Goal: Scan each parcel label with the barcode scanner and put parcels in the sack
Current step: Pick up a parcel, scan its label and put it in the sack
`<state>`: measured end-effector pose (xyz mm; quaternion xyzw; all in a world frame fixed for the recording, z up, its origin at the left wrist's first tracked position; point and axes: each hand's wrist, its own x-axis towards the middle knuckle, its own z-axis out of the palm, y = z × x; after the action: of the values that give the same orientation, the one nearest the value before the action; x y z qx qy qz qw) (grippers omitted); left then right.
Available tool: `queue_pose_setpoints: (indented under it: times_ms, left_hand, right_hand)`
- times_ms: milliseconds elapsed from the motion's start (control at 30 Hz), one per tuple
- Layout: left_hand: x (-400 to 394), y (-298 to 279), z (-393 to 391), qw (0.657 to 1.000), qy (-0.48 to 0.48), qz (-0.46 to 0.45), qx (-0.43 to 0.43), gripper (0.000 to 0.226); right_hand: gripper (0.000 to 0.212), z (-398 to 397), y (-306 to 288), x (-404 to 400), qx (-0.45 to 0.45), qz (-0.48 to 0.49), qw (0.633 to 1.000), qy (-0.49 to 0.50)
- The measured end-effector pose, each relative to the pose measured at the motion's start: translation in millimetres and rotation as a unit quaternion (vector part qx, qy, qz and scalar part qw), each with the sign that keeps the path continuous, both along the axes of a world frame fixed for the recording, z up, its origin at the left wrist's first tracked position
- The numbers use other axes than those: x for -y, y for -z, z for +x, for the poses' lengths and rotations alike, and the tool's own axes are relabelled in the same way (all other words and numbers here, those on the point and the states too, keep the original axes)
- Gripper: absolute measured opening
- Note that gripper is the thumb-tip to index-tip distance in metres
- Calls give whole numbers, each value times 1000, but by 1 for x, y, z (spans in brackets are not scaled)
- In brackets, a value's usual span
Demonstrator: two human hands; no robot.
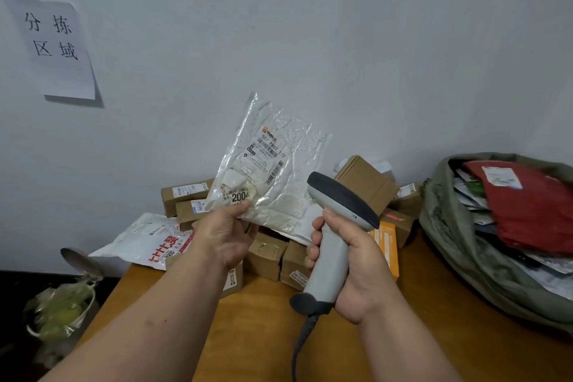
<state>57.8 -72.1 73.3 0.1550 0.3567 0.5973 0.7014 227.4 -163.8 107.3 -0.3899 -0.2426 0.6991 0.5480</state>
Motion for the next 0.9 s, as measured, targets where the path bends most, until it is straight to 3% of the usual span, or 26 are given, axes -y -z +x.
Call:
queue_pose_setpoints:
  times_ms: [67,233,900]
  left_hand:
    - [0,4,3,1000,9,-6,13,36]
    - [1,9,5,999,26,-24,23,16]
    - [-16,21,13,999,22,-41,24,15]
  right_hand:
    - [26,-2,-3,-1,-10,-1,1000,-6]
    - [25,-1,-7,-3,-35,-10,999,-8]
    - [25,6,-5,-21,-42,-27,999,-7]
